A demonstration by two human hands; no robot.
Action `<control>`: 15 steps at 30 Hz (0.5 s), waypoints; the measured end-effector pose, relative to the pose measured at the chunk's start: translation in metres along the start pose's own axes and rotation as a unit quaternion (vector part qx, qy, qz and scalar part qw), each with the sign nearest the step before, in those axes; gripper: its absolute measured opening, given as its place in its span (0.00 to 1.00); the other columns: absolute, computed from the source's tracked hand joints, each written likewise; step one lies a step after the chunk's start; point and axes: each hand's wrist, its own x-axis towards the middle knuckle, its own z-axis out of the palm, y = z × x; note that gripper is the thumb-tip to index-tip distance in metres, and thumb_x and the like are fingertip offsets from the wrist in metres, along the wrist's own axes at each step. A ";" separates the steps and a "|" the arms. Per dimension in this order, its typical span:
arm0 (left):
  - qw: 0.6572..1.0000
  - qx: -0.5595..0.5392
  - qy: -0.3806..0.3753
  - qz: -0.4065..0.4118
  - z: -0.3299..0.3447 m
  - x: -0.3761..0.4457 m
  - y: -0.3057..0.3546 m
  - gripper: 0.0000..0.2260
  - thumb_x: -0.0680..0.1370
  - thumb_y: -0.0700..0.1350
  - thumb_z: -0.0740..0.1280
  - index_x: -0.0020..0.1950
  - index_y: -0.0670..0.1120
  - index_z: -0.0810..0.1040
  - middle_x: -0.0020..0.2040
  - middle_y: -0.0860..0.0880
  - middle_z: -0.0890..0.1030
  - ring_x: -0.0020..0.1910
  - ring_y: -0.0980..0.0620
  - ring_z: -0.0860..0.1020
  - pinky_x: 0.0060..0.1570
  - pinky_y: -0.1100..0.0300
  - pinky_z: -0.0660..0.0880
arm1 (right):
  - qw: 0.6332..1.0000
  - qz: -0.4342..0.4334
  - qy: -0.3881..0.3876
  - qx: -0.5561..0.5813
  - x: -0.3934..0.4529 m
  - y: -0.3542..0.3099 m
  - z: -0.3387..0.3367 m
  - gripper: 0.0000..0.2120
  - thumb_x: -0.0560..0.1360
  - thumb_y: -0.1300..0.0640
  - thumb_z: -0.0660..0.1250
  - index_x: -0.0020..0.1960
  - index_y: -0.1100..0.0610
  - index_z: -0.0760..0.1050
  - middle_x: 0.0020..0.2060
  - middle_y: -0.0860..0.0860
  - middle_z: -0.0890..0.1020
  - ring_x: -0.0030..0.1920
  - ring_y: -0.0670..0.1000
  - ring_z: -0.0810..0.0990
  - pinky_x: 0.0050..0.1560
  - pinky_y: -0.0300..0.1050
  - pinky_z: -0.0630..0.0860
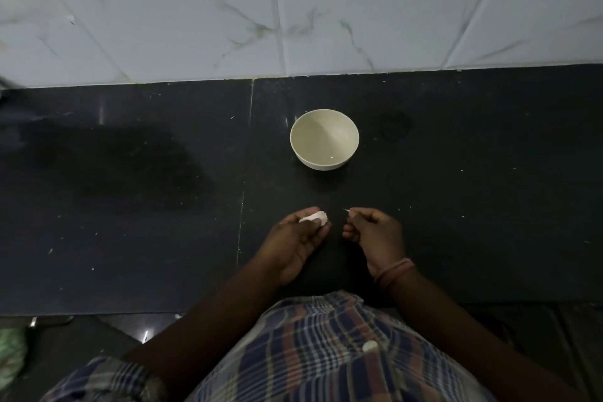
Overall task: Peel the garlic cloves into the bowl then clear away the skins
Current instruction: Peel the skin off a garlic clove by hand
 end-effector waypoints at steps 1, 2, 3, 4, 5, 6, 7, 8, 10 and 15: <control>1.000 -0.003 0.002 -0.008 -0.001 -0.002 0.000 0.12 0.80 0.30 0.65 0.61 0.38 0.79 0.58 0.38 0.83 0.54 0.43 0.85 0.47 0.58 0.83 | 0.999 -0.014 0.014 -0.037 0.002 0.001 -0.002 0.05 0.80 0.65 0.68 0.53 0.64 0.81 0.39 0.56 0.83 0.34 0.49 0.81 0.38 0.40 0.81; 1.000 -0.004 0.002 -0.014 -0.002 -0.003 -0.001 0.13 0.80 0.29 0.65 0.62 0.39 0.78 0.57 0.38 0.83 0.53 0.43 0.85 0.47 0.57 0.83 | 0.997 -0.028 0.024 -0.071 0.003 0.002 -0.003 0.05 0.80 0.65 0.67 0.53 0.63 0.81 0.41 0.56 0.84 0.34 0.49 0.82 0.38 0.39 0.80; 1.000 -0.004 0.001 -0.017 -0.003 -0.003 -0.002 0.14 0.80 0.30 0.65 0.63 0.39 0.78 0.56 0.39 0.84 0.52 0.43 0.86 0.48 0.57 0.83 | 0.994 -0.041 0.033 -0.099 0.004 0.003 -0.003 0.06 0.80 0.65 0.67 0.54 0.61 0.81 0.42 0.55 0.85 0.35 0.48 0.82 0.37 0.38 0.80; 1.000 -0.002 0.000 -0.021 -0.003 -0.004 -0.002 0.14 0.80 0.30 0.64 0.64 0.39 0.78 0.56 0.39 0.84 0.53 0.44 0.86 0.48 0.57 0.83 | 0.990 -0.052 0.039 -0.122 0.005 0.004 -0.004 0.06 0.80 0.64 0.67 0.54 0.60 0.81 0.42 0.54 0.85 0.36 0.48 0.83 0.37 0.37 0.79; 1.000 0.004 0.002 -0.024 -0.004 -0.004 -0.002 0.14 0.80 0.30 0.64 0.64 0.39 0.79 0.55 0.40 0.84 0.53 0.45 0.85 0.49 0.57 0.83 | 0.987 -0.059 0.043 -0.141 0.005 0.005 -0.004 0.06 0.80 0.64 0.67 0.55 0.59 0.81 0.42 0.53 0.84 0.37 0.48 0.83 0.37 0.37 0.78; 0.999 0.015 0.005 -0.027 -0.004 -0.005 -0.002 0.14 0.80 0.30 0.64 0.64 0.40 0.79 0.55 0.41 0.84 0.53 0.46 0.85 0.49 0.57 0.83 | 0.985 -0.063 0.045 -0.155 0.005 0.006 -0.004 0.06 0.80 0.63 0.67 0.55 0.59 0.80 0.42 0.52 0.84 0.37 0.47 0.83 0.37 0.36 0.77; 0.999 0.034 0.010 -0.029 -0.003 -0.006 -0.002 0.14 0.80 0.31 0.64 0.64 0.41 0.79 0.54 0.42 0.84 0.53 0.47 0.85 0.49 0.57 0.82 | 0.983 -0.065 0.045 -0.164 0.005 0.006 -0.004 0.06 0.81 0.62 0.67 0.56 0.58 0.80 0.43 0.51 0.84 0.38 0.47 0.83 0.36 0.36 0.77; 0.998 0.059 0.020 -0.031 -0.003 -0.006 -0.002 0.14 0.80 0.32 0.66 0.63 0.43 0.80 0.53 0.44 0.85 0.51 0.50 0.84 0.48 0.58 0.81 | 0.983 -0.067 0.045 -0.163 0.004 0.007 -0.005 0.06 0.81 0.62 0.67 0.57 0.57 0.79 0.44 0.51 0.84 0.38 0.46 0.83 0.36 0.35 0.76; 0.992 0.114 0.040 -0.029 -0.001 -0.009 -0.003 0.12 0.79 0.35 0.69 0.60 0.47 0.82 0.49 0.48 0.85 0.44 0.55 0.81 0.43 0.62 0.76 | 0.983 -0.080 0.052 -0.157 0.002 0.008 -0.006 0.07 0.81 0.62 0.67 0.58 0.56 0.79 0.46 0.51 0.84 0.39 0.46 0.83 0.35 0.34 0.76; 0.995 0.096 0.020 -0.017 0.001 -0.013 -0.008 0.13 0.78 0.36 0.71 0.61 0.46 0.81 0.50 0.48 0.86 0.44 0.54 0.81 0.44 0.61 0.77 | 0.978 -0.155 -0.003 -0.143 -0.019 0.002 -0.006 0.04 0.80 0.63 0.68 0.51 0.58 0.81 0.43 0.52 0.84 0.38 0.48 0.84 0.35 0.34 0.78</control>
